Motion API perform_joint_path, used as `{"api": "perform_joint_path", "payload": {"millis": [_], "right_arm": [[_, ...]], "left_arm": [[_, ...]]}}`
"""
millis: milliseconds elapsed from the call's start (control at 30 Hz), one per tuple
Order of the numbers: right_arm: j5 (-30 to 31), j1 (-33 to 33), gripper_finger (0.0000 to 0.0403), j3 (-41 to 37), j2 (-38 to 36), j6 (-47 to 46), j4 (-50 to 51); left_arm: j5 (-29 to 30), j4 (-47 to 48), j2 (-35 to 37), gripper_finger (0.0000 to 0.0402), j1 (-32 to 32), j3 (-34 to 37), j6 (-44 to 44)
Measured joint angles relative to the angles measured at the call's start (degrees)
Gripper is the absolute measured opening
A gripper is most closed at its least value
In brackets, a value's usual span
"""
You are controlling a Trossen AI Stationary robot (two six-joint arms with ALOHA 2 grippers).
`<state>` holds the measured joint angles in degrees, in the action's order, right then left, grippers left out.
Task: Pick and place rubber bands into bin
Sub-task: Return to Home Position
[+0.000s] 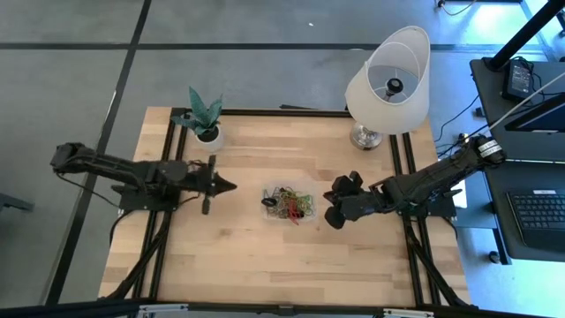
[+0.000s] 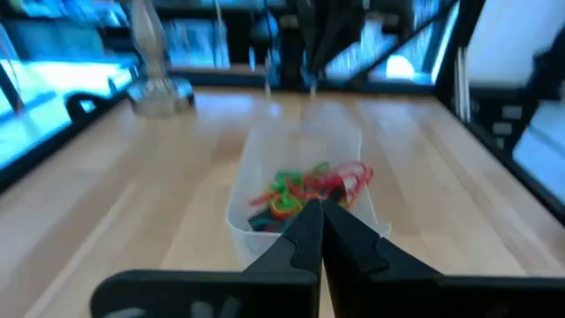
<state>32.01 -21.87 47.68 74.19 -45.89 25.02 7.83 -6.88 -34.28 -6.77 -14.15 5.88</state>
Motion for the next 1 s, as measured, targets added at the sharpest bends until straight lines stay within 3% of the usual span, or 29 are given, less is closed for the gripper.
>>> {"api": "perform_joint_path", "payload": {"millis": [133,400,600,733,867,1000], "right_arm": [[0.00,1.79,0.0035,0.00,0.00,-0.10,0.02],[-0.11,3.37,0.0035,0.00,0.00,-0.11,0.02],[-0.11,3.41,0.0025,0.00,0.00,2.29,0.06],[-0.11,3.39,0.0005,0.00,0.00,2.43,0.07],[-0.12,3.39,0.0011,0.00,-0.02,2.47,0.05],[-0.11,3.39,0.0007,0.00,-0.02,2.75,-0.14]], "left_arm": [[-0.21,-4.09,8.60,0.0002,1.36,6.51,-0.11],[-3.44,-1.50,21.08,0.0001,4.35,10.31,-4.37],[-4.45,4.97,26.11,0.0001,6.43,10.33,-6.06],[-6.14,5.35,29.19,0.0002,6.67,10.36,-7.49],[-6.08,2.57,33.24,0.0001,6.67,13.48,-7.71],[-5.42,5.75,34.29,0.0002,6.67,13.70,-8.01]]}}
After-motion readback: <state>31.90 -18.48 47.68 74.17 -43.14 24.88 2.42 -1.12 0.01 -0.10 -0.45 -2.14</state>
